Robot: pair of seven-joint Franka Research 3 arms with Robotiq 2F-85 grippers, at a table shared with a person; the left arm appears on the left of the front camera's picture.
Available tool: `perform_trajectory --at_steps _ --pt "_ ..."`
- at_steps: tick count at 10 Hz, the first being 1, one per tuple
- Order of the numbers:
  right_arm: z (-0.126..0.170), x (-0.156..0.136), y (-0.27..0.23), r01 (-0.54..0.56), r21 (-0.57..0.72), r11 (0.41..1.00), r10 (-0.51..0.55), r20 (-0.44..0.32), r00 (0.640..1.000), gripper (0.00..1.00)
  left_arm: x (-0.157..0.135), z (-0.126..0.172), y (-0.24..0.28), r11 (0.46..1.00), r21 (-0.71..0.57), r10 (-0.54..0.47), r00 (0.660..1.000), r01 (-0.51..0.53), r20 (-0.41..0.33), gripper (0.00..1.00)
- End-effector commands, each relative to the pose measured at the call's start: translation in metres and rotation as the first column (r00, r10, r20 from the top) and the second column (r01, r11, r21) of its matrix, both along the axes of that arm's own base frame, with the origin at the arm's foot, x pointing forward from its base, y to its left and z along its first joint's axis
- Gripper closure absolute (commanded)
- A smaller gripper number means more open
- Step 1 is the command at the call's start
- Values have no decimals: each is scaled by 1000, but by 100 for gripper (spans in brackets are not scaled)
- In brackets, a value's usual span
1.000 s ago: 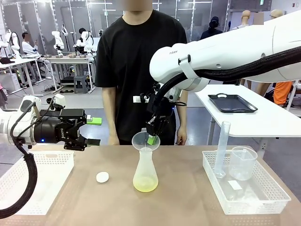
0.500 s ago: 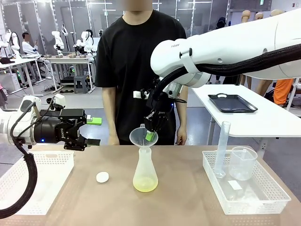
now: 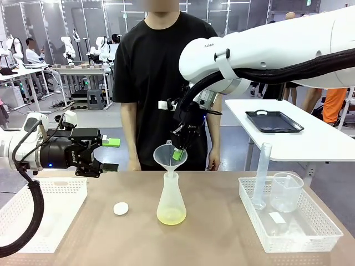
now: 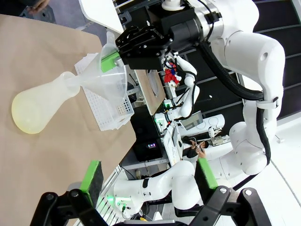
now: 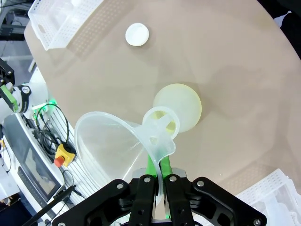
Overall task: Prepare the solutions needed for the experiment.
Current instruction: Once the solution is in the Big flask , pick up the Plastic Funnel and place it back into the right Organizing basket.
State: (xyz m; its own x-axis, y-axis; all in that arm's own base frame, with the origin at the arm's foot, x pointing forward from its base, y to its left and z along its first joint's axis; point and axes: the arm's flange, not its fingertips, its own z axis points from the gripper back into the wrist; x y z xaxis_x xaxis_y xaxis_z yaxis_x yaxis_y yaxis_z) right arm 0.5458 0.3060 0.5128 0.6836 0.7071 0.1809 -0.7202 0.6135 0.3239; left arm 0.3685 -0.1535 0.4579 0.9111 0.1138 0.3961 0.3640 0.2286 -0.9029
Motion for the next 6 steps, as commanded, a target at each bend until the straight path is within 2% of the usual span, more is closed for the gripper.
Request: perform_trajectory --at_steps 1,6 --pt "18 -1 -8 36 4 999 -36 -1 999 100 -2 1 -3 1000 -28 6 1000 -7 -14 0" --pt "41 -15 -22 41 38 998 -41 -1 999 100 -2 1 -3 1000 -28 6 1000 -7 -14 0"
